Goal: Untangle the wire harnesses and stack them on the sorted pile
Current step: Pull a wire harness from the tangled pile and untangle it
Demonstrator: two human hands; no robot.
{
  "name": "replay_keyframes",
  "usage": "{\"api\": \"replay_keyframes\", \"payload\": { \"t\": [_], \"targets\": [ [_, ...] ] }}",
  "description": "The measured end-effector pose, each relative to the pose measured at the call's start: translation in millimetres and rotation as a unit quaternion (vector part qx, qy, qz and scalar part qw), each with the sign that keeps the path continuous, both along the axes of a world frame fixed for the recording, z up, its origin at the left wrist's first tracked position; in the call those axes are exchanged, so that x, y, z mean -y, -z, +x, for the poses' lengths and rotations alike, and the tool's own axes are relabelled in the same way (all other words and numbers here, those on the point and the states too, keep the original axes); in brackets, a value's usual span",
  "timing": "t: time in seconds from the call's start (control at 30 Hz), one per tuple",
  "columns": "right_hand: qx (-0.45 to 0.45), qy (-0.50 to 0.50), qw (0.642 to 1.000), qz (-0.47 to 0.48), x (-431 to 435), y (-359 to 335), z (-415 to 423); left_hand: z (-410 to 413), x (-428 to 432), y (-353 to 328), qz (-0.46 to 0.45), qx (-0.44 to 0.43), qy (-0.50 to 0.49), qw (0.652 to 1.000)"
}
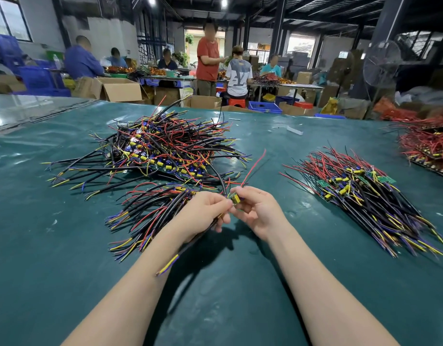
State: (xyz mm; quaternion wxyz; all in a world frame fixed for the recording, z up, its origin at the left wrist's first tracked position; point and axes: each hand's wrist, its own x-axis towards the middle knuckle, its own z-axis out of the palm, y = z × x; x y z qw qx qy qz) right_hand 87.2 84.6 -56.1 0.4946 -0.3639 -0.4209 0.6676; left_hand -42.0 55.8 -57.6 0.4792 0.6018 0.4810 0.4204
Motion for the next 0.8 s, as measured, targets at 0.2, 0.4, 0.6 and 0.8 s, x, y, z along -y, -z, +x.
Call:
{"api": "replay_keyframes", "payload": {
  "t": [0.2,0.4,0.6,0.8],
  "targets": [
    [0.015,0.023,0.999,-0.045,-7,0,6,5,0,-2,0.005,-0.053,0.007,0.999],
    [-0.009,0.037,0.998,-0.044,-10,4,8,4,1,-1,0.028,-0.149,0.009,0.988],
    [0.045,0.109,0.992,0.048,-12,9,11,5,2,-2,0.005,-0.065,0.023,0.998],
    [-0.012,0.200,0.976,0.080,-17,7,24,8,2,0,-0.075,0.049,0.084,0.992]
  ]
}}
